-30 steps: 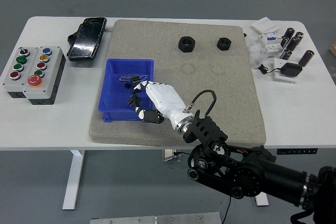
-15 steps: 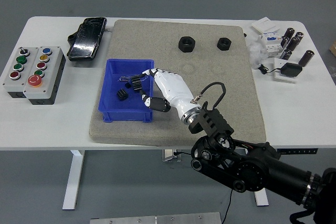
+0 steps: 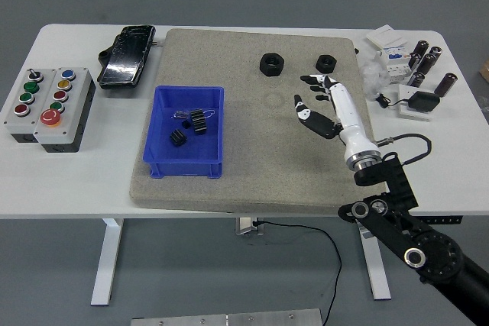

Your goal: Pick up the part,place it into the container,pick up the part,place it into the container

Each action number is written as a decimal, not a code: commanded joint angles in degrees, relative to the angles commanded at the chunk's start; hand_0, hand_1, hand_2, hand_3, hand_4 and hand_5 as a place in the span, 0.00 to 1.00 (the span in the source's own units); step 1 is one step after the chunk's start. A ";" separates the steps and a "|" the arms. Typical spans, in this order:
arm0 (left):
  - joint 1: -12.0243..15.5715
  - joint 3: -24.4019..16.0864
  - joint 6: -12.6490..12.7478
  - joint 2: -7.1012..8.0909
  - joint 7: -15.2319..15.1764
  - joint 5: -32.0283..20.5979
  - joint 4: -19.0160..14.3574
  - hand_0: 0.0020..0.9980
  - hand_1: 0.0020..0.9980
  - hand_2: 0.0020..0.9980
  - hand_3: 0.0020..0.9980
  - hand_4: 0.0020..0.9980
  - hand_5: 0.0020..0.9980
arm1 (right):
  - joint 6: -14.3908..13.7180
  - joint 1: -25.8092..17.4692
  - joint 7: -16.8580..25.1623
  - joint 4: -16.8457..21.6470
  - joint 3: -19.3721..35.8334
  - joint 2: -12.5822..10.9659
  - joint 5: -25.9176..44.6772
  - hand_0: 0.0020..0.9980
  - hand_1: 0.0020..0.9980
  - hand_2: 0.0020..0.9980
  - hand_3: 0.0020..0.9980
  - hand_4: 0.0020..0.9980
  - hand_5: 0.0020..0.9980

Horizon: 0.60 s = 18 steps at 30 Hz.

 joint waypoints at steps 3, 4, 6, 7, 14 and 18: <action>0.23 0.31 0.07 0.14 -0.04 -0.36 0.00 0.67 0.63 0.55 0.60 0.70 0.35 | 2.58 -4.64 4.56 2.29 6.53 -0.67 6.07 0.68 0.73 0.75 0.70 0.70 0.29; 0.32 0.43 0.10 0.20 -0.06 -0.50 0.00 0.67 0.63 0.55 0.60 0.70 0.35 | 3.15 -5.92 5.80 2.87 8.44 -0.72 7.74 0.68 0.73 0.75 0.70 0.70 0.29; 0.52 0.54 0.13 0.33 -0.03 -0.60 0.00 0.67 0.63 0.55 0.60 0.70 0.35 | 4.10 -8.47 8.25 4.12 12.43 -0.65 10.93 0.68 0.73 0.75 0.70 0.70 0.29; 0.60 0.55 0.15 0.38 -0.01 -0.62 0.00 0.67 0.63 0.55 0.60 0.70 0.35 | 4.39 -9.50 9.21 4.61 14.17 -0.59 12.16 0.68 0.73 0.75 0.70 0.70 0.29; 0.56 0.59 0.26 0.51 -0.22 -1.12 0.00 0.67 0.63 0.55 0.60 0.70 0.36 | 4.63 -11.75 10.48 6.85 25.46 -0.56 14.78 0.68 0.72 0.75 0.69 0.74 0.35; 0.41 0.28 0.18 0.17 -0.24 -0.81 0.00 0.67 0.63 0.55 0.60 0.70 0.36 | 4.55 -12.11 10.26 7.42 30.04 -0.26 14.36 0.68 0.72 0.75 0.69 0.74 0.35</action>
